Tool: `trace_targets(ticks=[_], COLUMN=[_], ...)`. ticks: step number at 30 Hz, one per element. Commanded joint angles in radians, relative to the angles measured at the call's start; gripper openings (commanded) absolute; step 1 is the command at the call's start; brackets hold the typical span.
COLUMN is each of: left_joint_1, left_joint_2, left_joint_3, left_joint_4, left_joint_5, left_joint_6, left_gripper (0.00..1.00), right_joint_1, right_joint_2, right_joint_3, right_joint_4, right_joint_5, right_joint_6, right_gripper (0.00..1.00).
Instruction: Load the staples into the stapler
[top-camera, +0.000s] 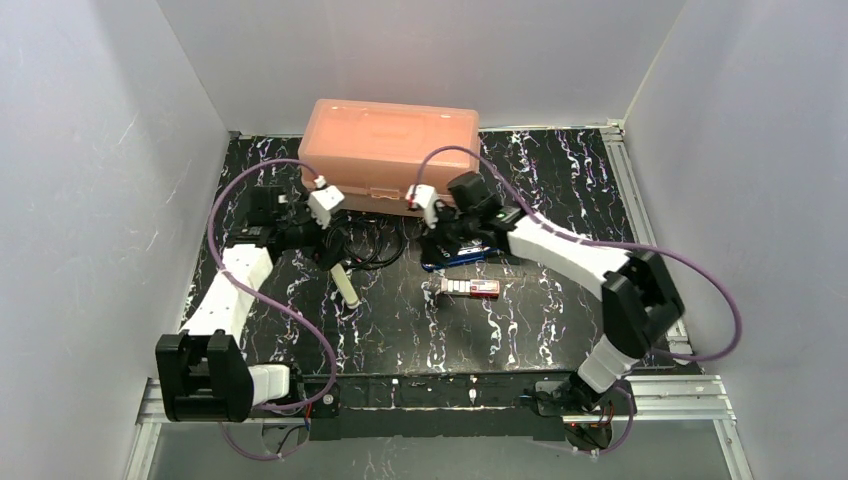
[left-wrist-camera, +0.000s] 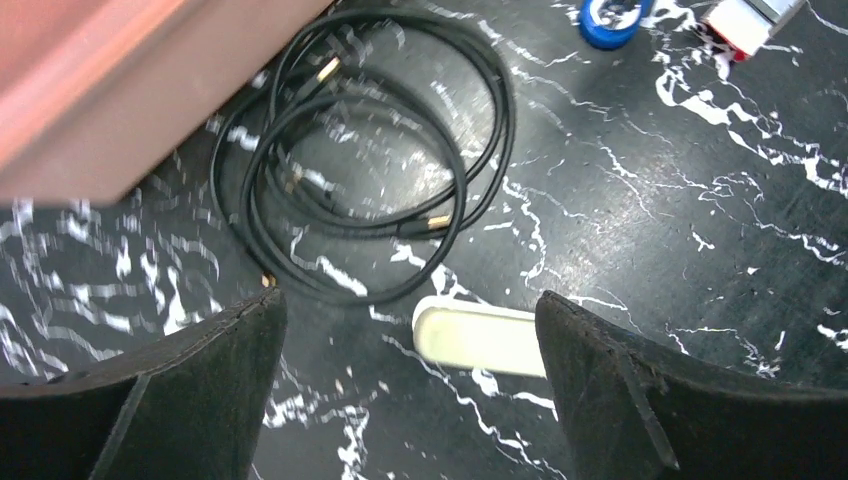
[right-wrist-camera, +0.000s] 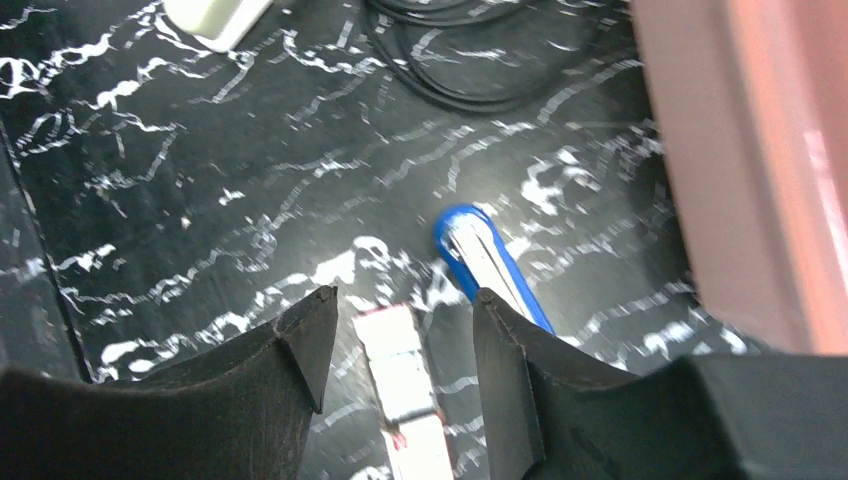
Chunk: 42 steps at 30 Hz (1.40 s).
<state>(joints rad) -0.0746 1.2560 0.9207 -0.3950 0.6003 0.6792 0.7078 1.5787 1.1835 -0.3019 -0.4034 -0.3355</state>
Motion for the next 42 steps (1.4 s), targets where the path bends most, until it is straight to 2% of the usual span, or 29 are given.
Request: trace_targets(ticks=[1,5,10,13,18,25,30,33,37,39,42], left_joint_1=[0.174,0.309,0.407,0.438,0.463,0.465,0.467,0.467,0.466,0.467,0.466], left_joint_2=[-0.042,0.001,0.037,0.042,0.021,-0.017,-0.018,0.003,0.037,0.046,0.058], left_joint_3=[-0.035,0.001,0.048,0.061,0.061,0.058,0.053,0.061,0.088,0.099,0.116], left_joint_4=[-0.028,-0.010,0.005,0.015,0.025,0.033,0.044,0.030,-0.051,-0.102,-0.179], left_joint_5=[0.060,0.013,-0.108,-0.158,-0.151,-0.142,-0.116,-0.069,0.089,0.192,0.361], left_joint_6=[-0.161,-0.311,-0.406,-0.430,-0.434,-0.418,-0.399,-0.377,-0.277,-0.209,-0.108], left_gripper=[0.94,0.98,0.99,0.98,0.98,0.99,0.98,0.98,0.93,0.88,0.81], right_joint_1=[0.140,0.267,0.353,0.381,0.404,0.408,0.409,0.408,0.387,0.361,0.305], right_joint_2=[0.116,0.245,0.393,0.487,0.614,0.705,0.721,0.703,0.586,0.508,0.397], right_joint_3=[0.147,0.267,0.412,0.513,0.652,0.709,0.701,0.690,0.585,0.511,0.401], right_joint_4=[0.058,0.069,0.076,0.045,-0.006,-0.018,-0.005,0.001,0.058,0.095,0.140], right_joint_5=[0.107,0.192,0.223,0.249,0.318,0.336,0.325,0.308,0.254,0.197,0.056], right_joint_6=[0.127,0.220,0.324,0.380,0.403,0.411,0.405,0.393,0.350,0.338,0.293], right_gripper=[0.63,0.66,0.66,0.67,0.69,0.68,0.59,0.47,0.21,0.14,0.11])
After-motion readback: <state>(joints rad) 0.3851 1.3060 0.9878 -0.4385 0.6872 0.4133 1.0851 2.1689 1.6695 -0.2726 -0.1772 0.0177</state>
